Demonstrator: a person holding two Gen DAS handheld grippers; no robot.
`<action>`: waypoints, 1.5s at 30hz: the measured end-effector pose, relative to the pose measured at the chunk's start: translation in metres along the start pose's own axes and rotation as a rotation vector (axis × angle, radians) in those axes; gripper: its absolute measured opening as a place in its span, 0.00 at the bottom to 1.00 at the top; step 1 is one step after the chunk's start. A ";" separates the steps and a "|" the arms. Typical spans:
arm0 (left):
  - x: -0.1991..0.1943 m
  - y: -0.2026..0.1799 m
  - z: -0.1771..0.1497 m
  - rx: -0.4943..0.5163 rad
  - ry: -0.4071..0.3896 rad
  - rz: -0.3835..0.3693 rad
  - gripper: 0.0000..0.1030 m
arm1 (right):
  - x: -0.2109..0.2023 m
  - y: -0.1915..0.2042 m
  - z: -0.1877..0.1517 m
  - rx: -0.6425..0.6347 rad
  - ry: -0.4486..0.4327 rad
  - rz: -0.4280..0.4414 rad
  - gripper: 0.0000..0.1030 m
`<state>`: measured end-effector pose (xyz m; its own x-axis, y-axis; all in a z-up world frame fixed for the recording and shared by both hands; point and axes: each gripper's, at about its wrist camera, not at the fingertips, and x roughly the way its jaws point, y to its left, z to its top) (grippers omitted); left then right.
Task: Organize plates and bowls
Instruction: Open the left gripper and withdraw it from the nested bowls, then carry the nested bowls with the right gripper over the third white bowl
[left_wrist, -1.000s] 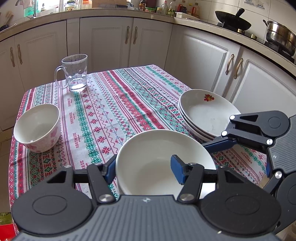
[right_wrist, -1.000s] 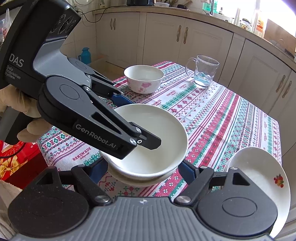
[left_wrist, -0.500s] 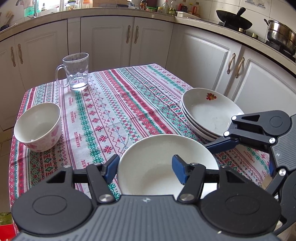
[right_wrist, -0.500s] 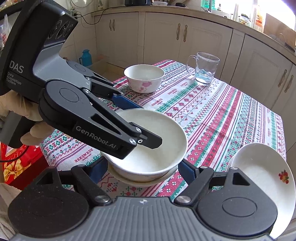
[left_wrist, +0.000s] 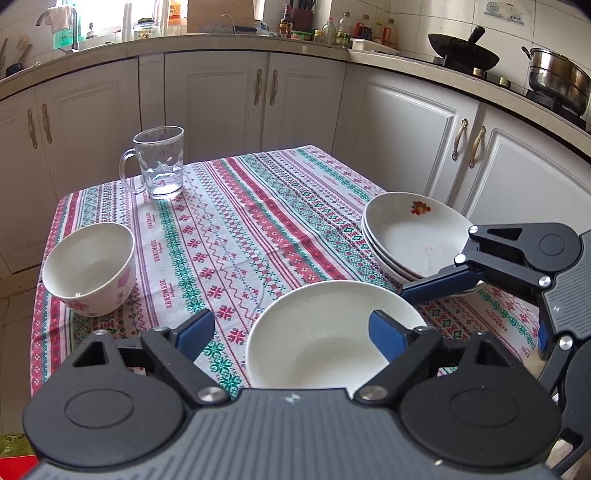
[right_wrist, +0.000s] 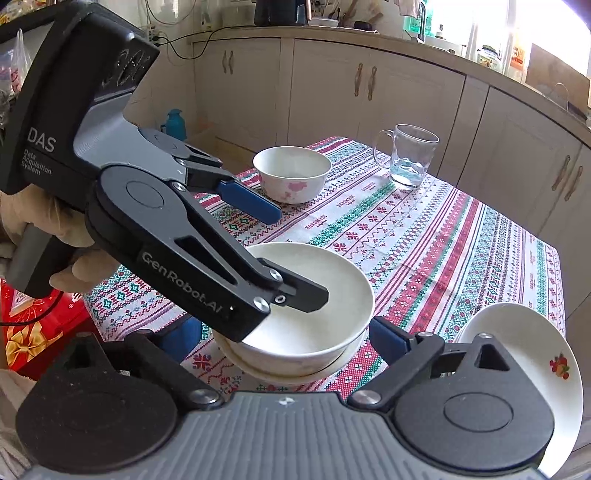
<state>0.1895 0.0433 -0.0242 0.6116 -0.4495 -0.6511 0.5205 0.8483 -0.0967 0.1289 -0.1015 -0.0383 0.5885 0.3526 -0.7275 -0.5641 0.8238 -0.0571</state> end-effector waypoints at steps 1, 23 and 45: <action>-0.002 0.001 0.000 -0.002 -0.003 0.003 0.88 | 0.000 0.000 0.000 0.002 -0.001 -0.001 0.96; -0.029 0.042 -0.018 -0.045 -0.042 0.065 0.90 | -0.007 0.022 -0.003 -0.037 0.001 0.030 0.97; -0.004 0.123 -0.020 -0.040 -0.085 0.245 0.94 | 0.032 -0.021 0.092 -0.156 0.032 -0.009 0.98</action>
<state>0.2389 0.1551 -0.0483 0.7651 -0.2498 -0.5935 0.3282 0.9443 0.0256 0.2127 -0.0669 0.0021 0.5763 0.3291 -0.7481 -0.6434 0.7471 -0.1670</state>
